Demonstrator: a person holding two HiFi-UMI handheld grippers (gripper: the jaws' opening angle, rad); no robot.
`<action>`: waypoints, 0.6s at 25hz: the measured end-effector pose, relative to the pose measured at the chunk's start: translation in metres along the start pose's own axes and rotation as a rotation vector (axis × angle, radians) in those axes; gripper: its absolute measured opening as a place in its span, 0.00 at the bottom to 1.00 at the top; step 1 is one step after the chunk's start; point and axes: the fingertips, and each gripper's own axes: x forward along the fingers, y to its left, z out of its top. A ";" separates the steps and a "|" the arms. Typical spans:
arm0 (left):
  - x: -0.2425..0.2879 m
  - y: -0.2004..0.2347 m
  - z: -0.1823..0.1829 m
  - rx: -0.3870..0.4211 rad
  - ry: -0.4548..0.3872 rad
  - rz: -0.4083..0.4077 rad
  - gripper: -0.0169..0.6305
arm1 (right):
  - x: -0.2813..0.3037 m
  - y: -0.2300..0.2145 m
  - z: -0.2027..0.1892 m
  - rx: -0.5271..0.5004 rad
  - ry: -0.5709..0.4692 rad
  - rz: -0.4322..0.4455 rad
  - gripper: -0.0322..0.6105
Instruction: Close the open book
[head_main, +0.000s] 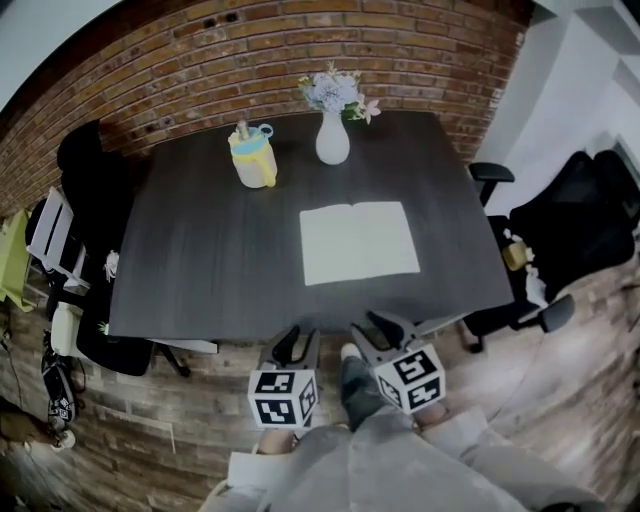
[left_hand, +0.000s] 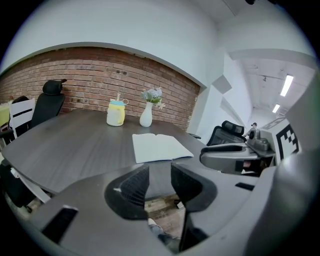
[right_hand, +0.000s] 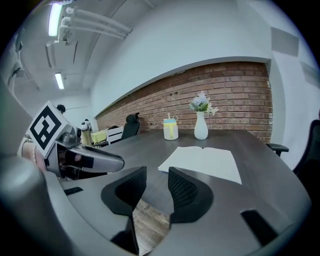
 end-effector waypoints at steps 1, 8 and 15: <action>0.008 0.004 0.007 0.000 0.002 0.004 0.21 | 0.008 -0.007 0.006 -0.004 -0.002 0.006 0.25; 0.064 0.023 0.057 -0.005 -0.002 0.027 0.21 | 0.062 -0.058 0.050 -0.034 -0.009 0.045 0.25; 0.105 0.046 0.099 -0.028 -0.023 0.053 0.21 | 0.102 -0.087 0.087 -0.073 0.010 0.083 0.25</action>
